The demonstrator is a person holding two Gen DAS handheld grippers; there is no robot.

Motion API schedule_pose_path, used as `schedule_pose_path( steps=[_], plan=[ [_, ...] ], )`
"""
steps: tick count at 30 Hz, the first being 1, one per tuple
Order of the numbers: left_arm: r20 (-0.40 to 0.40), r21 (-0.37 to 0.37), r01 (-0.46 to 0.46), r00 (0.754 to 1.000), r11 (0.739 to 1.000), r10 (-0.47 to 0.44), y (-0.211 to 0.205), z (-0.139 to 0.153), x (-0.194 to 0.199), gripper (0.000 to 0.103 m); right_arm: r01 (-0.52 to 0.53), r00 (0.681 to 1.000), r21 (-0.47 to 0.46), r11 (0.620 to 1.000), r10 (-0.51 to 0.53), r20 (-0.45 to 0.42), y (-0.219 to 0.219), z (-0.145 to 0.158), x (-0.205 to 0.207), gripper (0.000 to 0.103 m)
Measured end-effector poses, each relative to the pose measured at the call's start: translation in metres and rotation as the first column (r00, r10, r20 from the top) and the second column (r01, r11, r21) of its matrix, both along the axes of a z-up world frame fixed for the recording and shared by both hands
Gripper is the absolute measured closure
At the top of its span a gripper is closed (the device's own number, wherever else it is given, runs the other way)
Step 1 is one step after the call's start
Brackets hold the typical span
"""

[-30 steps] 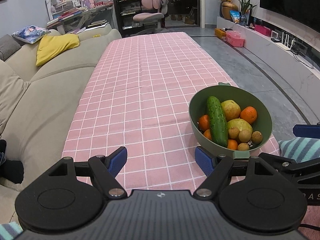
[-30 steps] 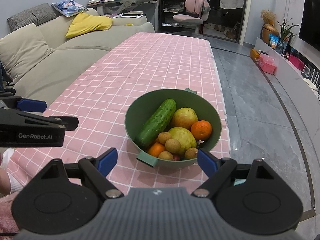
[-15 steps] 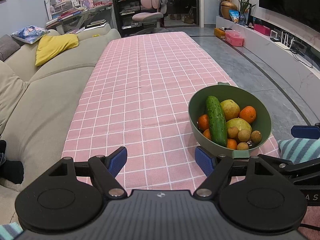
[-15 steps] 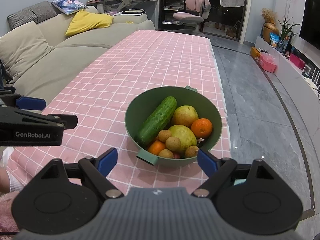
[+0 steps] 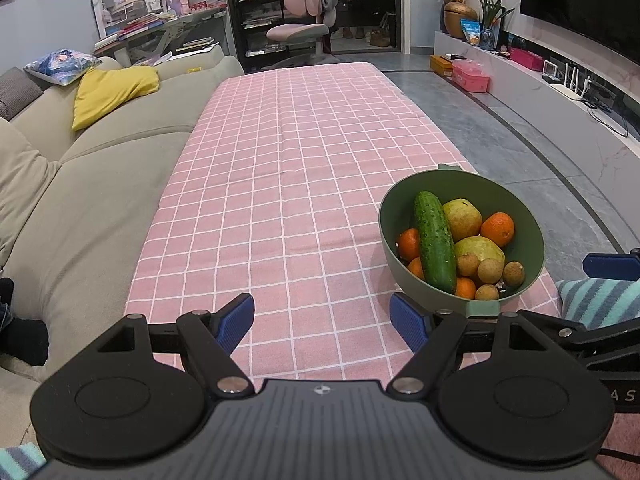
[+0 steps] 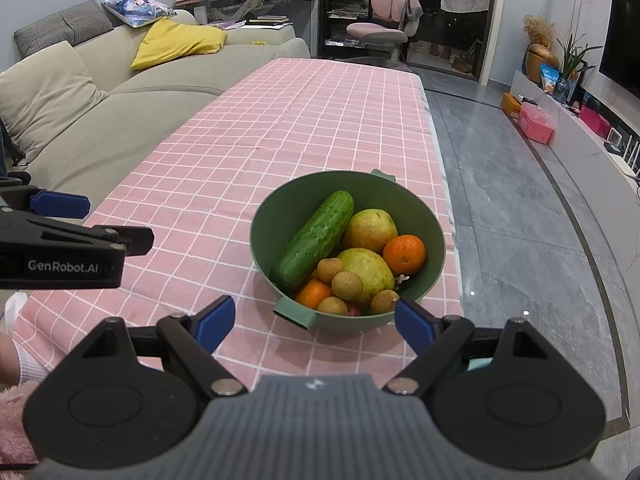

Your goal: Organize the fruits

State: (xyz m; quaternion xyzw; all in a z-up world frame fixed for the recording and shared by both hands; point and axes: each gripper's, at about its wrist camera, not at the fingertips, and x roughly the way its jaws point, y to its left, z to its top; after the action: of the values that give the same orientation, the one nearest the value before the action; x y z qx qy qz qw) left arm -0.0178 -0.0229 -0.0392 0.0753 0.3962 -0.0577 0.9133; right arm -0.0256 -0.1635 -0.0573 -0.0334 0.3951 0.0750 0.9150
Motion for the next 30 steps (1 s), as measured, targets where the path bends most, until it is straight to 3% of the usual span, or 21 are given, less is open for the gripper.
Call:
schedule_pose_path(
  steps=[30],
  plan=[
    [0.001,-0.010,0.008,1.000,1.000,-0.008,-0.0031,0.0023,-0.0010,0.013,0.007,1.000,0.003,1.000,-0.007,-0.008,0.0002,-0.0035,0.0001,0.019]
  ],
)
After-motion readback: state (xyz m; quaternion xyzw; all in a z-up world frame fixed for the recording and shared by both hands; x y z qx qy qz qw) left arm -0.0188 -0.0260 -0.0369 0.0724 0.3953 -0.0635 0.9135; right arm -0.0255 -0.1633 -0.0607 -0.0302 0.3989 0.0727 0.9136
